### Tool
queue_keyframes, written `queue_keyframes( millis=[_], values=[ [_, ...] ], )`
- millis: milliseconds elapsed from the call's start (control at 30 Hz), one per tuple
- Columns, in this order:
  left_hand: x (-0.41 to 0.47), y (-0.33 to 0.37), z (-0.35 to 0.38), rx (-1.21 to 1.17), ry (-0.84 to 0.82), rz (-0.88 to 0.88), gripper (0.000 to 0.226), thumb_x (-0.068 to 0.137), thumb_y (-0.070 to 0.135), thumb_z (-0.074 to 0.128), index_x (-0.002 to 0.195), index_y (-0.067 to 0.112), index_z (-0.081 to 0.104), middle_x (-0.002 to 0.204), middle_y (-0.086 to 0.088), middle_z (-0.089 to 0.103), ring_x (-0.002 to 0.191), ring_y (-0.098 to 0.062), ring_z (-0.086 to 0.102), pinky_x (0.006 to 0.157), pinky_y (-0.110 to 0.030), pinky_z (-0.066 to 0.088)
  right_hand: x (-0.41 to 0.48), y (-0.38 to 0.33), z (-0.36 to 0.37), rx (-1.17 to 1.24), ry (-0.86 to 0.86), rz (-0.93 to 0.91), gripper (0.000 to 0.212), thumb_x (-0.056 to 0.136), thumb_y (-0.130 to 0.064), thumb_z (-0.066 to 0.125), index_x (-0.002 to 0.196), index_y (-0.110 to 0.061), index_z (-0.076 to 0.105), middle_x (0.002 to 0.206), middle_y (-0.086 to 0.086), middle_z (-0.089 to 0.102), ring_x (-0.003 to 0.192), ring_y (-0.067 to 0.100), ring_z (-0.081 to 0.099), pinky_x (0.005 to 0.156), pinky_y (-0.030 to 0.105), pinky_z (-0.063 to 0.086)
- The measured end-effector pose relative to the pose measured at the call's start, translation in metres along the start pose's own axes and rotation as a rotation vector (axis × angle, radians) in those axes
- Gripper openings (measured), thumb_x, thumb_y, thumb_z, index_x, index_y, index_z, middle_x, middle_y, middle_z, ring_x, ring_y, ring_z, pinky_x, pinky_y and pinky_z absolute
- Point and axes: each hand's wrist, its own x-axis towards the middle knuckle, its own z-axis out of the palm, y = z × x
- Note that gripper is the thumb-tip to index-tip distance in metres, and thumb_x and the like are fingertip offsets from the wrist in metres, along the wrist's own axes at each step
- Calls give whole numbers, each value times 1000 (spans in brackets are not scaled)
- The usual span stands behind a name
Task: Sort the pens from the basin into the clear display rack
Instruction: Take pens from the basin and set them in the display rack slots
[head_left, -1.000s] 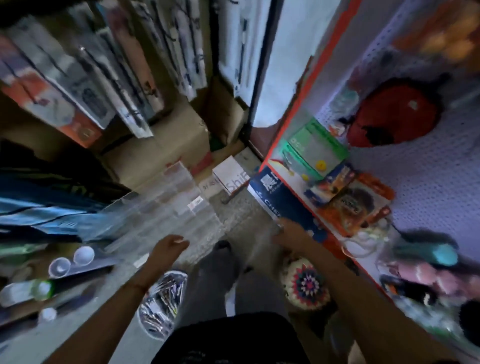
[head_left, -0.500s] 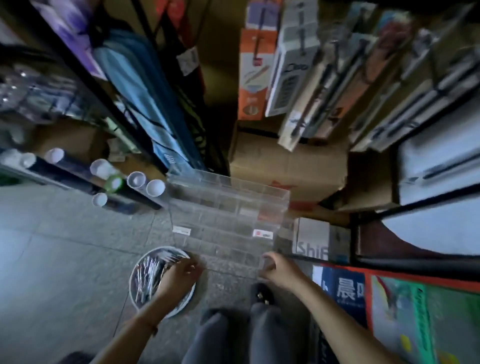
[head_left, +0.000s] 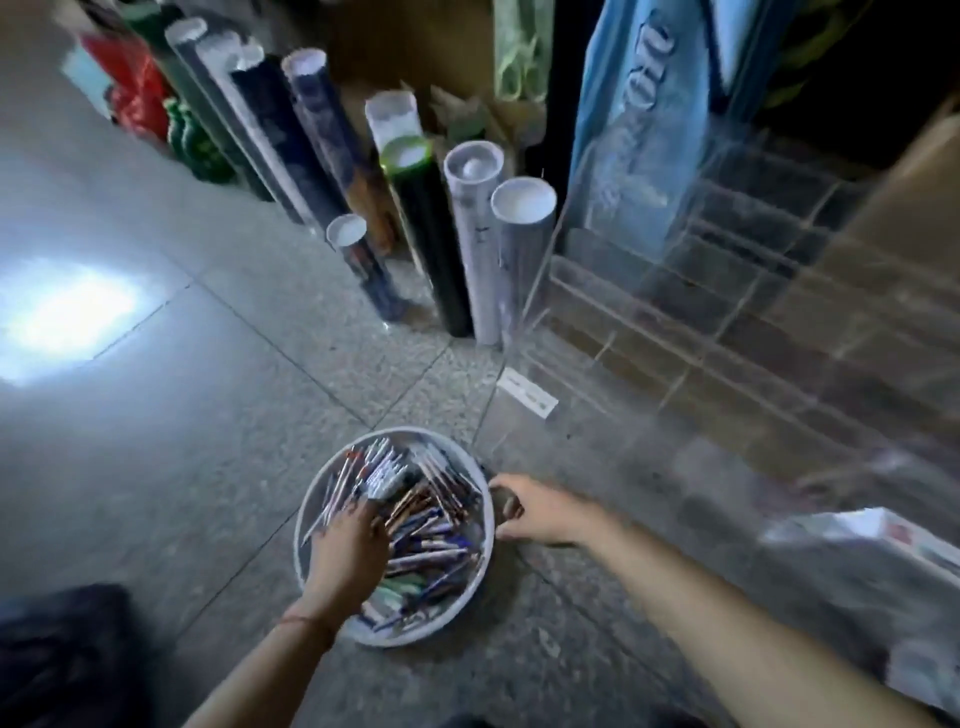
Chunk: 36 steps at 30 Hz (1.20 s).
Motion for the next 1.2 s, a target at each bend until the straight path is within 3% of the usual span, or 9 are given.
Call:
queue_keyframes(
  millis=[133, 300, 433, 667, 767, 900, 967, 1033, 1200],
  values=[
    [24, -29, 51, 32, -5, -7, 28, 84, 16, 50, 111, 12, 58, 107, -14, 64, 101, -33, 58, 82, -37, 45, 51, 5, 12, -290, -87, -9, 59, 83, -26, 68, 135, -10, 43, 136, 14, 50, 122, 29, 49, 95, 30, 40],
    [46, -62, 92, 88, 38, 72, 32, 86, 18, 46, 116, 16, 55, 122, -6, 53, 111, -27, 51, 87, -36, 43, 114, 10, 38, -495, -133, -14, 44, 85, -21, 65, 124, -4, 53, 126, 18, 57, 114, 32, 54, 90, 33, 45],
    [56, -80, 109, 208, 33, 157, 30, 88, 16, 42, 115, 19, 54, 121, -3, 50, 111, -23, 49, 88, -34, 39, 158, 22, 82, -264, 87, 7, 21, 91, -18, 54, 108, -8, 47, 115, 15, 53, 111, 31, 53, 80, 30, 41],
    [72, -52, 108, 319, -27, 257, 32, 89, 16, 40, 120, 17, 50, 122, -4, 49, 110, -22, 48, 89, -32, 37, 188, 22, 124, -477, 426, 7, 45, 98, -24, 39, 136, -3, 27, 139, 16, 31, 124, 27, 42, 93, 30, 40],
    [87, -35, 102, 401, -53, 309, 30, 90, 19, 42, 118, 15, 48, 123, -6, 47, 113, -25, 47, 90, -34, 36, 195, 18, 126, -470, 445, 56, 40, 96, -22, 41, 130, 0, 35, 131, 18, 40, 117, 29, 50, 89, 31, 43],
    [98, -21, 107, 349, 11, 262, 25, 90, 18, 42, 113, 14, 51, 121, -6, 49, 114, -25, 47, 90, -35, 36, 195, 16, 126, -514, 495, 109, 42, 66, -31, 79, 95, -3, 65, 92, 15, 66, 72, 23, 69, 56, 27, 53],
    [94, -22, 116, 287, 37, 271, 29, 89, 15, 42, 117, 18, 49, 122, -3, 48, 115, -22, 45, 92, -32, 33, 191, 16, 127, -540, 455, 114, 30, 94, -18, 47, 118, -1, 53, 119, 18, 58, 102, 28, 64, 79, 34, 52],
    [88, -27, 123, 250, 70, 302, 39, 86, 13, 43, 124, 23, 44, 125, 1, 45, 118, -19, 41, 94, -28, 29, 189, 19, 125, -589, 474, 29, 33, 100, -10, 27, 127, -1, 43, 130, 18, 50, 116, 31, 56, 91, 37, 47],
    [81, -29, 120, 344, 104, 358, 65, 86, 16, 44, 145, 20, 17, 152, -1, 20, 138, -18, 19, 113, -31, 13, 163, 11, 105, -674, 427, -70, 31, 97, -4, 33, 126, -3, 47, 127, 16, 52, 114, 31, 56, 89, 38, 47]
  ],
)
